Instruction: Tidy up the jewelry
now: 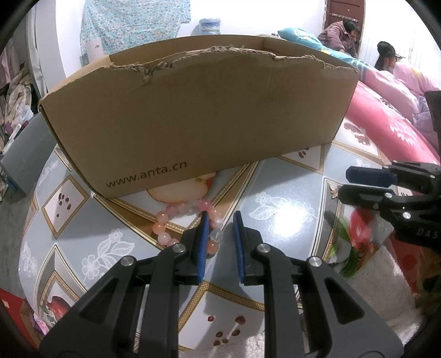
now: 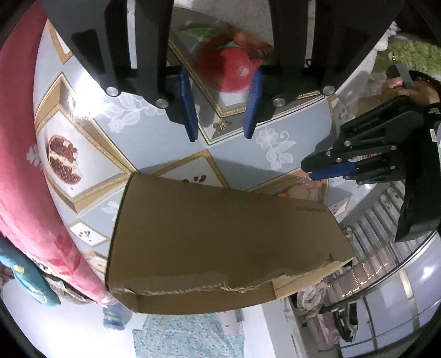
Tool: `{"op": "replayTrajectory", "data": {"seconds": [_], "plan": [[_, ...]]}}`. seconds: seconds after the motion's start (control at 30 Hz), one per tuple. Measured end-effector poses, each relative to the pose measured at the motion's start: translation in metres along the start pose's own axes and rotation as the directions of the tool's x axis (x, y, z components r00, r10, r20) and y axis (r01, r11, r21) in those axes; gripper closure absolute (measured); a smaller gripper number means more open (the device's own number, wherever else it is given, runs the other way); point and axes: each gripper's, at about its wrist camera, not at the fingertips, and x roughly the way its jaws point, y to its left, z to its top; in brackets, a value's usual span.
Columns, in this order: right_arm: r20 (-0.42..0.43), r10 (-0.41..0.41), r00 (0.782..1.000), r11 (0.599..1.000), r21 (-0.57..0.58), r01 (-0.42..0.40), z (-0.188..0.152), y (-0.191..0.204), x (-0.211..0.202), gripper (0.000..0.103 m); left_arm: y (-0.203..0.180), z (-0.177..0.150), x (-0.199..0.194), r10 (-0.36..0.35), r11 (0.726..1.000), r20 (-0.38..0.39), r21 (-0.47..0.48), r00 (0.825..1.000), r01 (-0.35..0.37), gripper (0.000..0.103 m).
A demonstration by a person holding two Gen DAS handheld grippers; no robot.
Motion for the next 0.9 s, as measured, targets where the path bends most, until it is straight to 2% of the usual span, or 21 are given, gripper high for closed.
{"op": "replayTrajectory", "data": {"seconds": [0.17,0.33,0.4,0.9], "plan": [[0.0,0.006,1.0,0.998,-0.066,-0.006,0.004,0.005,0.007,0.07,-0.001,0.0,0.0,0.003,1.0,0.0,0.001,1.0,-0.003,0.087],[-0.02,-0.001,1.0,0.99,-0.139,-0.002,0.002,0.007,0.015,0.081,0.0,0.0,0.0,0.002,1.0,-0.002,0.001,1.0,-0.002,0.087],[-0.027,-0.001,1.0,0.987,-0.163,-0.004,0.002,0.008,0.014,0.089,-0.001,0.0,0.0,0.002,1.0,-0.001,0.001,1.0,-0.002,0.087],[-0.023,0.008,1.0,0.991,-0.13,-0.011,0.003,0.002,0.013,0.091,-0.001,0.0,0.0,0.005,1.0,0.0,0.003,1.0,-0.005,0.087]]}}
